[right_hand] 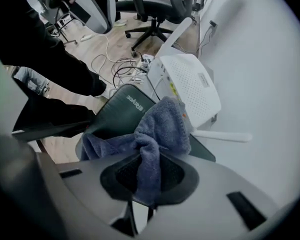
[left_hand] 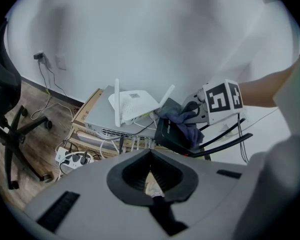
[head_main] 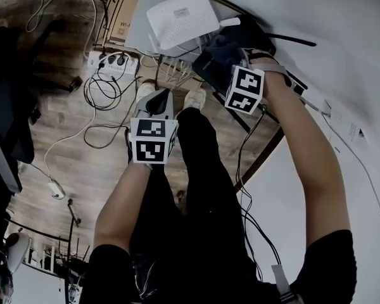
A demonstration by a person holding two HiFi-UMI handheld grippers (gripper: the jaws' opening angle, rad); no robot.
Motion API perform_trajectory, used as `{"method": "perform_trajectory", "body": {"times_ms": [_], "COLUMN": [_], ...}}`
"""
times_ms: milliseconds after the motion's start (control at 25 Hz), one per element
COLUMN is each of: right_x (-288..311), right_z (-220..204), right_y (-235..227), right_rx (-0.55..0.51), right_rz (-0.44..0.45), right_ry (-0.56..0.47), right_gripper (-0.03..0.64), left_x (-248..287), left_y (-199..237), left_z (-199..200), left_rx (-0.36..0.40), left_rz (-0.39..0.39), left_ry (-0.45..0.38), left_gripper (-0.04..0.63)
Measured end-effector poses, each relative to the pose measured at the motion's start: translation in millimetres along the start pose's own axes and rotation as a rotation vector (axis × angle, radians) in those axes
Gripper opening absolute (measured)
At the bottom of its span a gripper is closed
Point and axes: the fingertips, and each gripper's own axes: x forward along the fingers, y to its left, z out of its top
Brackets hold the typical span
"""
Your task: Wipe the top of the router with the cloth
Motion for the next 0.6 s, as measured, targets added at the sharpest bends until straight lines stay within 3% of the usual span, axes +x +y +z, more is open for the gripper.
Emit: {"method": "perform_trajectory", "body": {"times_ms": [360,600], "right_x": [-11.8,-11.8], "right_z": [36.1,33.6], "right_y": [47.3,58.3], "right_rx": [-0.075,-0.094], "right_rz": [0.109,0.145], "right_ry": [-0.117,-0.149], "right_gripper": [0.041,0.041], "left_x": [-1.4,-3.9], "left_y": [-5.9,-6.1], "left_z": [-6.7,-10.8], "left_rx": [0.009,0.012], "left_rz": [-0.005,0.003], "left_ry": [0.003,0.007], "left_gripper": [0.002,0.002]}}
